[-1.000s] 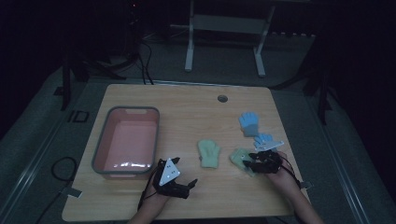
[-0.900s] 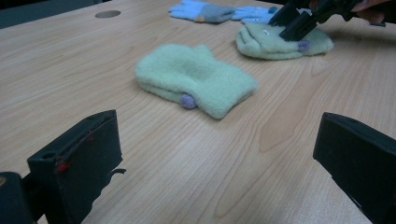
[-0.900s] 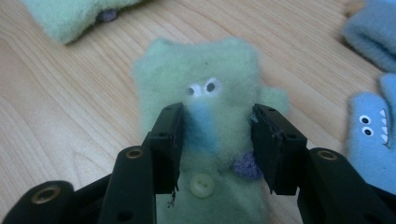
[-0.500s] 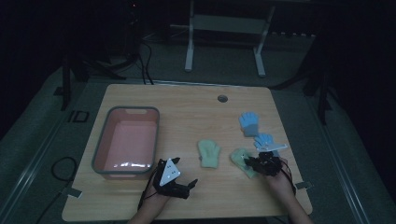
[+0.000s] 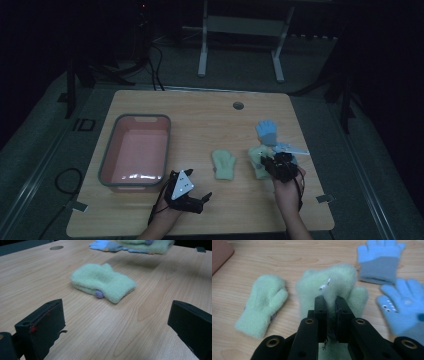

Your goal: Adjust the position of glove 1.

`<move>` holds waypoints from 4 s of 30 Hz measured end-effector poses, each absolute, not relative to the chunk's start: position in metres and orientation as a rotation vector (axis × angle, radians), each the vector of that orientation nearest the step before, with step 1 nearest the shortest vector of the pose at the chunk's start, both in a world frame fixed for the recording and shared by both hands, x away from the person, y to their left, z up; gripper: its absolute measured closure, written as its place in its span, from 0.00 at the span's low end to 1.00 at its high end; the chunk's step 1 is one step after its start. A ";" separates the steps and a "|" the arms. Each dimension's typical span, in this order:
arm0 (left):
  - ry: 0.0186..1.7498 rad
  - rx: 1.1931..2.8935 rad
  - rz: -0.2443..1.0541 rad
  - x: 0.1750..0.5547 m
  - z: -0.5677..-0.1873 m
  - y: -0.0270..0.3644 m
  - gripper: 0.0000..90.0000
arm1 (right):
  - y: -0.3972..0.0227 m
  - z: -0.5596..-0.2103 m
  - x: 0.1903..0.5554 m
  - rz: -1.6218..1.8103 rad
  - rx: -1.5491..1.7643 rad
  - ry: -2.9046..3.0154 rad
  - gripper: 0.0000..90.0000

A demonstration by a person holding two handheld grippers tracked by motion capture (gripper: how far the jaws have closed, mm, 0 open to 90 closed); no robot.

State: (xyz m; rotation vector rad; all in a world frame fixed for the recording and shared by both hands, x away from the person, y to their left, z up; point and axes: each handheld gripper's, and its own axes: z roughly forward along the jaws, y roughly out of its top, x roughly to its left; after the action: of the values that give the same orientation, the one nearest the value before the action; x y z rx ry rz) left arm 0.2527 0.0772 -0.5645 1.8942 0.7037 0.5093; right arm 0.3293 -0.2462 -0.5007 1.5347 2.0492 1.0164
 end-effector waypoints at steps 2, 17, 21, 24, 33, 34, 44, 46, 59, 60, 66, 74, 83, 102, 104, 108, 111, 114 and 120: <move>0.698 1.900 0.512 0.252 -0.564 0.077 0.02 | -0.240 -0.504 0.329 0.995 1.540 2.016 0.91; 0.700 1.896 0.505 0.252 -0.564 0.077 0.02 | -0.231 -0.549 0.338 0.942 1.657 1.973 0.86; 0.699 1.897 0.502 0.252 -0.564 0.077 0.02 | -0.232 -0.546 0.339 0.937 1.639 1.995 0.76; 0.698 1.897 0.503 0.252 -0.564 0.077 0.02 | -0.236 -0.539 0.340 0.931 1.599 2.024 0.65; 0.705 1.900 0.504 0.253 -0.564 0.076 0.02 | -0.255 -0.516 0.342 0.937 1.403 2.145 0.59; 0.706 1.900 0.506 0.252 -0.564 0.076 0.02 | -0.256 -0.515 0.342 0.937 1.377 2.168 0.59; 0.723 1.895 0.512 0.253 -0.564 0.077 0.02 | -0.264 -0.505 0.350 0.998 1.154 2.368 0.65; 0.722 1.903 0.519 0.253 -0.564 0.076 0.02 | -0.264 -0.505 0.352 1.007 1.140 2.396 0.66; 0.714 1.897 0.511 0.253 -0.564 0.076 0.02 | -0.268 -0.525 0.353 1.007 1.075 2.419 0.66; 0.715 1.898 0.508 0.253 -0.564 0.076 0.02 | -0.267 -0.527 0.354 1.012 1.076 2.417 0.64; 0.710 1.898 0.508 0.253 -0.564 0.076 0.02 | -0.259 -0.549 0.353 0.977 1.055 2.425 0.63; 0.708 1.896 0.501 0.253 -0.565 0.077 0.02 | -0.257 -0.550 0.348 0.953 1.047 2.428 0.55; 0.709 1.885 0.501 0.252 -0.565 0.078 0.02 | -0.247 -0.549 0.345 0.926 1.094 2.399 0.88; 0.707 1.893 0.518 0.252 -0.564 0.077 0.02 | -0.188 -0.478 0.331 1.033 1.235 2.159 0.92; 0.707 1.892 0.517 0.252 -0.564 0.077 0.02 | -0.173 -0.476 0.329 1.041 1.236 2.165 0.92; 0.706 1.890 0.521 0.251 -0.565 0.077 0.02 | -0.156 -0.481 0.325 1.050 1.255 2.180 0.92; 0.705 1.893 0.521 0.251 -0.565 0.077 0.02 | -0.146 -0.487 0.323 1.028 1.252 2.195 0.92; 0.704 1.895 0.524 0.251 -0.564 0.077 0.02 | -0.141 -0.491 0.323 1.011 1.257 2.192 0.92; 0.708 1.893 0.517 0.251 -0.565 0.077 0.02 | -0.136 -0.501 0.324 0.996 1.283 2.197 0.92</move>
State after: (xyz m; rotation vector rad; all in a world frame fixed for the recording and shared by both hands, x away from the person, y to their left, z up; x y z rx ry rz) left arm 0.2515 0.0767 -0.5646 1.8929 0.7083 0.5172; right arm 0.3242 -0.1364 -0.5008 1.2829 2.1967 0.9955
